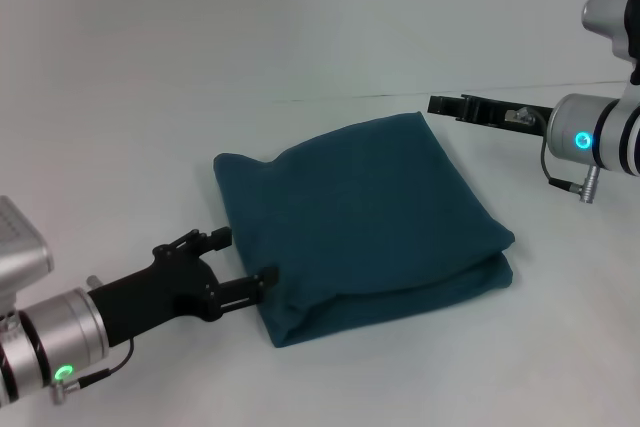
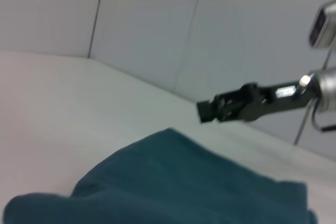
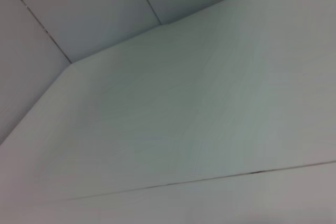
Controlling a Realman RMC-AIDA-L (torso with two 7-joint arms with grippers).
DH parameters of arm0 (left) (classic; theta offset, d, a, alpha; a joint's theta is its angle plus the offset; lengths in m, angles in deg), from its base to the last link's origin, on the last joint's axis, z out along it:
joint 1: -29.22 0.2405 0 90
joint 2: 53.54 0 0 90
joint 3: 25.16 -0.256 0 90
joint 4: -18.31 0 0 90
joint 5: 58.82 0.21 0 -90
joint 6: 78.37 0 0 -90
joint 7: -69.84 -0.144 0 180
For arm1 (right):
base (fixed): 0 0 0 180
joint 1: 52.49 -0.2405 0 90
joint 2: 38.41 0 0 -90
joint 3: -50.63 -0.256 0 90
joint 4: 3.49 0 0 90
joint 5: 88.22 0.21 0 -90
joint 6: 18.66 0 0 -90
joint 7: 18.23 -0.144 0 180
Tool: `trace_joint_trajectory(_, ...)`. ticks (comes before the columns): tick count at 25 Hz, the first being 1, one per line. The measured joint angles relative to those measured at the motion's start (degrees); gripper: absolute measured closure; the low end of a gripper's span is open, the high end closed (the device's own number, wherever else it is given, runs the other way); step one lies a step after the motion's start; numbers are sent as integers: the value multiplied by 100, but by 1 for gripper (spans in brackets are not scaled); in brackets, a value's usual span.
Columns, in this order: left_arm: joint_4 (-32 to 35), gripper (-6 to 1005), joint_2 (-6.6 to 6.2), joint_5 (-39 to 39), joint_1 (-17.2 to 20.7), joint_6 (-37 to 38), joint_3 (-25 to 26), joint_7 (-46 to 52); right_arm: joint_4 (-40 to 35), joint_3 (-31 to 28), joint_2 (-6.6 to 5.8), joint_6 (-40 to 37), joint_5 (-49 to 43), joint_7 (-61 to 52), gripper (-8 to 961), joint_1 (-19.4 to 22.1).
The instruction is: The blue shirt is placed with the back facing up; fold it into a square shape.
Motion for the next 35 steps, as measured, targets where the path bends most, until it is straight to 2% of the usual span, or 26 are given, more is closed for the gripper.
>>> trace_joint_trajectory(12,-66,84,9,12,198,65,-138,-738,2,-8,-24,72,34,-45,530,14)
trace_joint_trajectory(23,-321,99,9,0,57,-47,-414,-853,-9,-17,-21,83,34,-50,531,10)
trace_joint_trajectory(35,-652,115,9,-38,-165,-406,-488,-1000,-20,-17,-21,83,34,-57,530,10)
